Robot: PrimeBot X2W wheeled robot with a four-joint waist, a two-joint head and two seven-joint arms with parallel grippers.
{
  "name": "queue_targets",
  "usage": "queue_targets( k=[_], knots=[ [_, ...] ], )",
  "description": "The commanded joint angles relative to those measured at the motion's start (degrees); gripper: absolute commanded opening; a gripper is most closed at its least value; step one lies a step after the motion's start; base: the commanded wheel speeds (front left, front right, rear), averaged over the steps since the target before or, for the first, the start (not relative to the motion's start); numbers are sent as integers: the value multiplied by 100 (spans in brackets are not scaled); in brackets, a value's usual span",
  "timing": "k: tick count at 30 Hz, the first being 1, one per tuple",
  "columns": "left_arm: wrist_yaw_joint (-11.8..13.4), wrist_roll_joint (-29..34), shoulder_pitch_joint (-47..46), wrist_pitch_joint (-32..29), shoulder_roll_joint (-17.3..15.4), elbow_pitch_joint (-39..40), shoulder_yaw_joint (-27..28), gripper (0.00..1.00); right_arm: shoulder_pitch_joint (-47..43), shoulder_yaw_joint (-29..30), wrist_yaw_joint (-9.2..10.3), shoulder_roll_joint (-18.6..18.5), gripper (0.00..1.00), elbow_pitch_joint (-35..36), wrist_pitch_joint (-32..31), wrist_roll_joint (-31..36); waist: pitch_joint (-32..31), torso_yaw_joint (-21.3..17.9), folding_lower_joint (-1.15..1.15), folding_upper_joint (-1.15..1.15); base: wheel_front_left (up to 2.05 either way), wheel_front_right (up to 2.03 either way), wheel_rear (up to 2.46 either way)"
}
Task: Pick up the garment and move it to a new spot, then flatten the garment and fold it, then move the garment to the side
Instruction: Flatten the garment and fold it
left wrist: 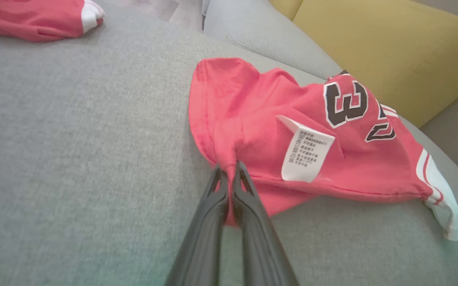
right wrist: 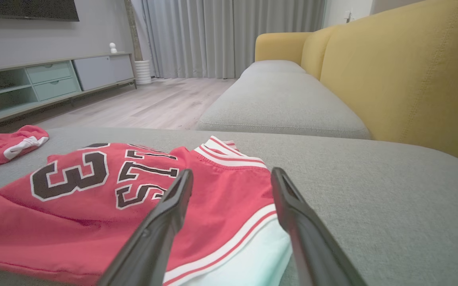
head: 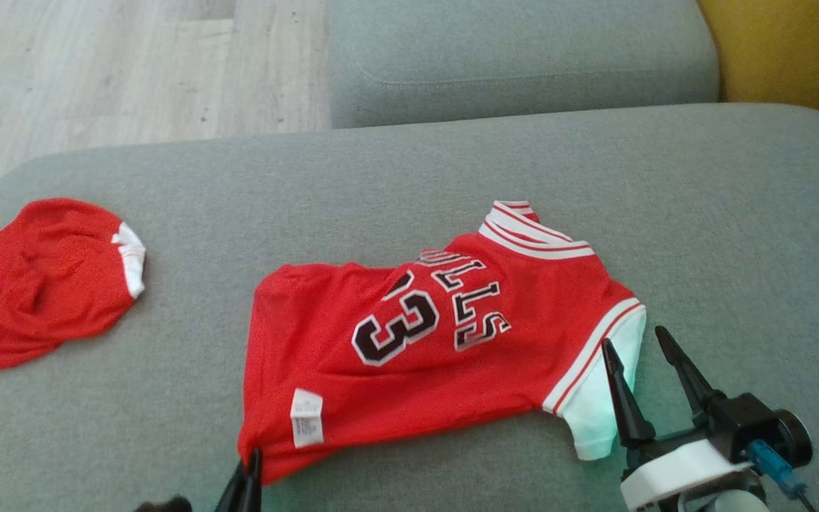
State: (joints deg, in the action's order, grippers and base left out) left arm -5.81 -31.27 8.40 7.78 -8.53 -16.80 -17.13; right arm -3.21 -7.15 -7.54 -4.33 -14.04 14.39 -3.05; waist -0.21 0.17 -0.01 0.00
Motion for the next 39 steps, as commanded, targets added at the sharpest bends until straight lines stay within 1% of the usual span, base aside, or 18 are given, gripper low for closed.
queue_targets(
  k=[1, 3, 4, 5, 7, 8, 9, 11, 14, 15, 20, 22, 23, 24, 27, 31, 36, 39],
  knots=[
    [2, -29, -116, 132, -6, 69, 123, 9, 64, -146, 5, -52, 100, 146, 61, -37, -45, 85, 1, 0, 0, 0, 0],
    [-13, -18, -28, 233, 25, -36, 65, 13, 59, -138, 5, -59, 100, 139, 61, -41, -59, 125, 1, 0, 0, 0, 0],
    [-24, -40, 12, 271, 51, -79, 42, 20, 59, -136, 5, -64, 100, 136, 61, -42, -66, 138, 1, 0, 0, 0, 0],
    [-37, -67, 50, 300, 71, -111, 15, 24, 58, -137, 5, -68, 100, 133, 61, -43, -72, 146, 1, 0, 0, 0, 0],
    [-80, -167, 137, 291, 88, -136, -87, 38, 56, -149, 5, -78, 100, 128, 61, -45, -79, 151, 1, 0, 0, 0, 0],
    [-104, -237, 188, 232, 68, -130, -162, 52, 57, -157, 5, -83, 100, 126, 61, -46, -81, 147, 1, 0, 0, 0, 0],
    [-123, -300, 243, 137, 15, -110, -254, 80, 62, -167, 5, -88, 100, 123, 61, -45, -85, 134, 1, 0, 0, 0, 0],
    [-147, -425, 355, -100, -165, -6, -423, 100, 73, -182, 5, -99, 100, 118, 61, -47, -88, 93, 1, 0, 0, 0, 0],
    [-157, -559, 457, -400, -559, 278, -446, 100, 93, -193, 5, -103, 100, 116, 61, -49, -88, 13, 1, 0, 0, 0, 0],
    [-116, -618, 476, -566, -800, 580, -316, 100, 104, -198, 5, -101, 100, 115, 61, -46, -87, -49, 1, 0, 0, 0, 0],
    [94, -899, 270, -792, -1028, 1594, 127, 100, 143, -219, 5, -99, 100, 128, 61, -43, -42, -207, 1, 0, 0, 0, 0],
    [268, -875, 32, -874, -1056, 1746, 248, 100, 168, -235, 5, -99, 100, 137, 61, -43, -5, -263, 1, 0, 0, 0, 0],
    [268, -875, 32, -874, -1056, 1746, 248, 100, 168, -235, 5, -99, 100, 137, 61, -43, -5, -263, 1, 0, 0, 0, 0],
    [338, -794, -112, -956, -1087, 1733, 234, 100, 183, -252, 5, -101, 100, 139, 61, -43, 18, -291, 1, 0, 0, 0, 0],
    [477, -729, -607, -1174, -1007, 1432, 178, 100, 254, -307, 5, -108, 100, 138, 61, -47, 108, -387, 1, 0, 0, 0, 0],
    [610, -818, -1297, -1408, -817, 584, 193, 100, 384, -332, 5, -133, 100, 171, 61, -40, 338, -508, 1, 0, 0, 0, 0],
    [529, -1013, -1933, -1682, -694, -567, 203, 100, 478, -345, 5, -175, 100, 170, 61, -39, 530, -642, 1, 0, 0, 0, 0],
    [420, -1129, -2120, -1858, -695, -1047, 197, 100, 493, -334, 5, -185, 100, 171, 61, -36, 579, -705, 1, 0, 0, 0, 0]
  ],
)
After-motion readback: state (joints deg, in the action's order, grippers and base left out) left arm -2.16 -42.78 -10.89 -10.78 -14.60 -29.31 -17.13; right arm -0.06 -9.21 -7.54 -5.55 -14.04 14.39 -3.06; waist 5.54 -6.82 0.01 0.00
